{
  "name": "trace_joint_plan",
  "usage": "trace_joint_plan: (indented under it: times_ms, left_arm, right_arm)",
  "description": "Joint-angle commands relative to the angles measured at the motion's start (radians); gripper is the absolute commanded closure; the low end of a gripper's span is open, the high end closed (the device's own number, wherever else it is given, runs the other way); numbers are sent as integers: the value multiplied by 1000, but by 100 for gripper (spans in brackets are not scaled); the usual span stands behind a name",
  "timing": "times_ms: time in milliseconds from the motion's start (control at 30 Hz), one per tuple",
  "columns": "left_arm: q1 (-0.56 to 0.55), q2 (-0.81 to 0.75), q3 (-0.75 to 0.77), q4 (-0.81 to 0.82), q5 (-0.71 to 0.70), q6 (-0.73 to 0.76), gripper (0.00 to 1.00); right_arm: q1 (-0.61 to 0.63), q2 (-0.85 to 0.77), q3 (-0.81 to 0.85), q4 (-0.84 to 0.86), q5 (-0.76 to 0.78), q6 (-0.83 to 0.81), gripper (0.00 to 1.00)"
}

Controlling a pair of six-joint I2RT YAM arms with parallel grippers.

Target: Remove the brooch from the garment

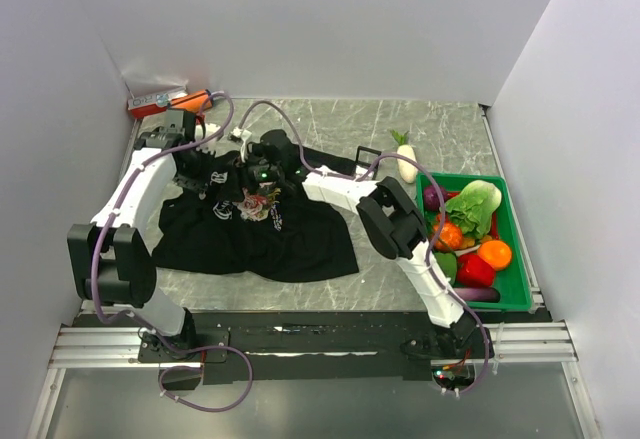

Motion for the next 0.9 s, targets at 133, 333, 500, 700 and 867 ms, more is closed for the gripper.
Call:
trace_joint_plan:
  times_ms: [133,333,500,700,867]
  left_arm:
    - [0,-72,-25,-25,46,-38,99]
    - [0,-83,-26,-25,66,-38,99]
    - [0,-85,-34,-22,75,-35,99]
    - [0,-82,-42,-19,75,-32,99]
    - [0,-79,-49,-12,54,-14,99]
  right_arm:
    - [37,42,78,96,31,26,35]
    - [60,65,98,71,26,3,37]
    - [59,64,95,81,43,17,55]
    - [49,62,100,91,46,33,87]
    - [25,21,63,91,51,63,100]
